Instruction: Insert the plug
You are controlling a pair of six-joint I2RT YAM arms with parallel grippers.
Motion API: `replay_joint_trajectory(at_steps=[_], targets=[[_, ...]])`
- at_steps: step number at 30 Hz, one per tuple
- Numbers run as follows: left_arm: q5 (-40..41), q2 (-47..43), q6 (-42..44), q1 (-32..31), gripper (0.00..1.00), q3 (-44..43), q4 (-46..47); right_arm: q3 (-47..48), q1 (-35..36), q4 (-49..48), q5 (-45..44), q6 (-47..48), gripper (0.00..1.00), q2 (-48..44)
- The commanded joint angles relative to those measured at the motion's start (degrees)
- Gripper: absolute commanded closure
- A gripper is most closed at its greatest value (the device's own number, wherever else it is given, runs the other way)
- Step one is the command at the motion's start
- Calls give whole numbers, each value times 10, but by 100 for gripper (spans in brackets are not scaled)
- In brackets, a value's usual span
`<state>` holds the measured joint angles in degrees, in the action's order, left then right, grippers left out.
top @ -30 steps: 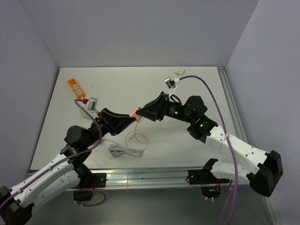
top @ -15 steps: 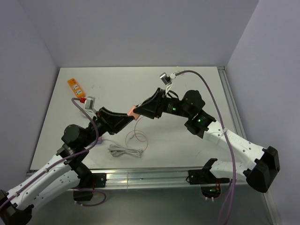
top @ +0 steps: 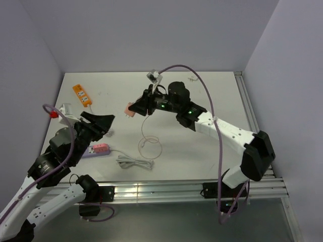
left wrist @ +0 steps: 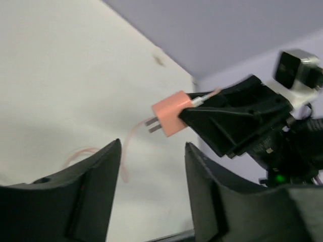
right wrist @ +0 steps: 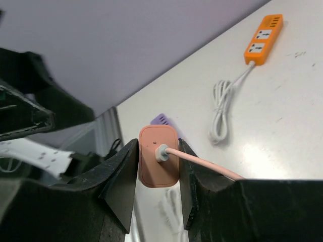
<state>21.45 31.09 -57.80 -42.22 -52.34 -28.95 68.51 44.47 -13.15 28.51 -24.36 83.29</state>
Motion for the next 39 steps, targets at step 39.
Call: replay_joint_trajectory(at_steps=[39], targets=[[-101,244,-38,756,37,76,-192,378,150,75,67,311,100,400]])
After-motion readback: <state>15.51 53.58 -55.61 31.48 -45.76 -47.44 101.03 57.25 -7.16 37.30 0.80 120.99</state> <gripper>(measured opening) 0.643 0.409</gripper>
